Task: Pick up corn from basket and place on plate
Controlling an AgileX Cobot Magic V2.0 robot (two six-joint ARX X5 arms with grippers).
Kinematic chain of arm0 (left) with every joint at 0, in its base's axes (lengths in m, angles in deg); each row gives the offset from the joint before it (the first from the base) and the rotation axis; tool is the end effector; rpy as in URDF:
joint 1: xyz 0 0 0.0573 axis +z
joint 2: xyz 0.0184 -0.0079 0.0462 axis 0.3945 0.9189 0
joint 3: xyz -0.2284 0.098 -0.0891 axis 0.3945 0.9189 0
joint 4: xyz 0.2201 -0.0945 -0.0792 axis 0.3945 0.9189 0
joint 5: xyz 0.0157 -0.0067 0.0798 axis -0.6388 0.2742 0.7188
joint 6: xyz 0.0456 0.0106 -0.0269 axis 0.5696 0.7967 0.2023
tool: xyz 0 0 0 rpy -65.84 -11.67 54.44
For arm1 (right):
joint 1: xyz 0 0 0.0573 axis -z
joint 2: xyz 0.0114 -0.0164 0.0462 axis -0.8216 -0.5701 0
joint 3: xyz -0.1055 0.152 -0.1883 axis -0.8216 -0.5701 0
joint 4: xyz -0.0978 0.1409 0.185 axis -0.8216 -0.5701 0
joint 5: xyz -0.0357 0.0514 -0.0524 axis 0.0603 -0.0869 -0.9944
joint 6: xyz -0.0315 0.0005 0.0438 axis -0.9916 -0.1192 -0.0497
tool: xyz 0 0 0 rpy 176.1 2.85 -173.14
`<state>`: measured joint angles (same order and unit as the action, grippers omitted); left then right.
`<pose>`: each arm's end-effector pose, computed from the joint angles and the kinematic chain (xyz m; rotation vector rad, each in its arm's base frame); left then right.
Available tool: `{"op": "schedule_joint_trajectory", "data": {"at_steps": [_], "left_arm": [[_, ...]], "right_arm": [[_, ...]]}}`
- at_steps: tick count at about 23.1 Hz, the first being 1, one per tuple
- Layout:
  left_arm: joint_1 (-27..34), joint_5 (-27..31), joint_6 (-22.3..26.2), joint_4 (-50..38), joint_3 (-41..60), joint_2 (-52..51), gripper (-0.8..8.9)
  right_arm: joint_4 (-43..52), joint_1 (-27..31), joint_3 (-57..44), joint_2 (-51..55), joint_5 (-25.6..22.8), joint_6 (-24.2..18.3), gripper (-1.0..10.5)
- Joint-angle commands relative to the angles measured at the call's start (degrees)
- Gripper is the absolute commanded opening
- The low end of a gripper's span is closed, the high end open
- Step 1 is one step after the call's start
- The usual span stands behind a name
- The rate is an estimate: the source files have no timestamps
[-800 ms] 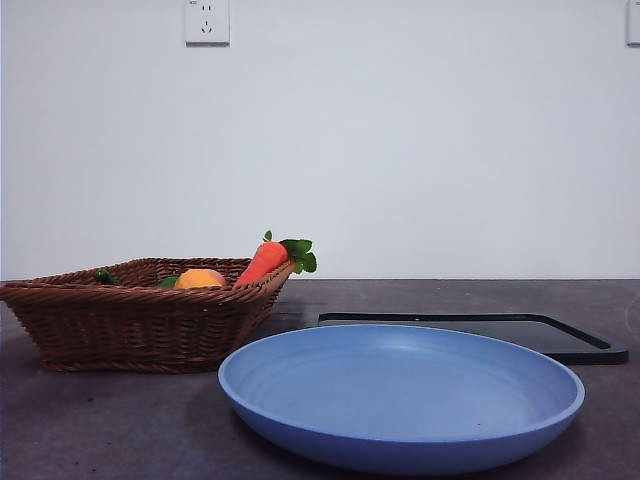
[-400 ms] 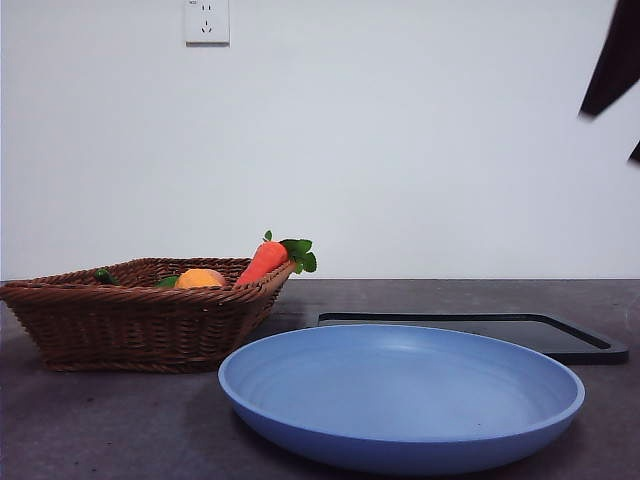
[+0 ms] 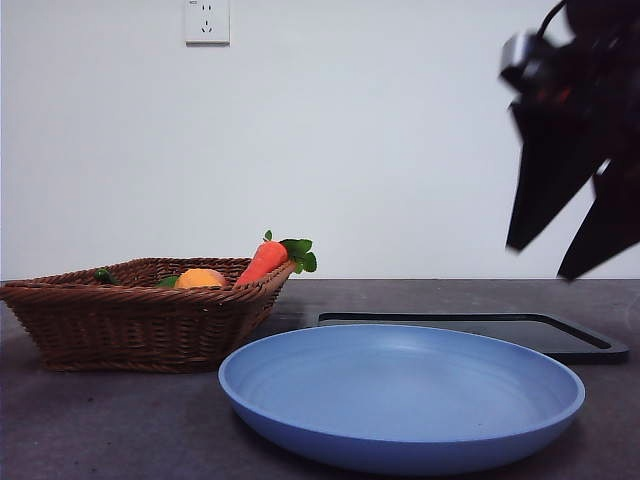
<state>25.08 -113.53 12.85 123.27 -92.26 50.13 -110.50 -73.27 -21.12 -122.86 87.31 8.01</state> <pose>0.0952 -0.0157 0.2849 -0.4040 0.6737 -0.5951 0.2285 0.0873 0.2249 0.0595 1.2100 0.6763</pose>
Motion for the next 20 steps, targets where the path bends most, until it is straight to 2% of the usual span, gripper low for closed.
{"op": "schedule_joint_trajectory", "data": {"at_steps": [1, 6, 16, 20], "left_arm": [[0.0, -0.2, 0.3, -0.4, -0.8, 0.3, 4.30], [0.0, -0.2, 0.3, -0.4, -0.8, 0.3, 4.30], [0.0, -0.2, 0.3, -0.4, -0.8, 0.3, 4.30], [0.0, -0.2, 0.3, -0.4, -0.8, 1.4, 4.30]], "right_arm": [[1.8, -1.9, 0.9, -4.2, -2.2, 0.0, 3.0], [5.4, -3.5, 0.9, -10.5, -4.4, -0.5, 2.9], [7.6, -3.6, 0.9, -13.7, -4.4, -0.5, 0.1], [8.0, -3.6, 0.9, -13.7, -4.4, -0.5, 0.0]]}}
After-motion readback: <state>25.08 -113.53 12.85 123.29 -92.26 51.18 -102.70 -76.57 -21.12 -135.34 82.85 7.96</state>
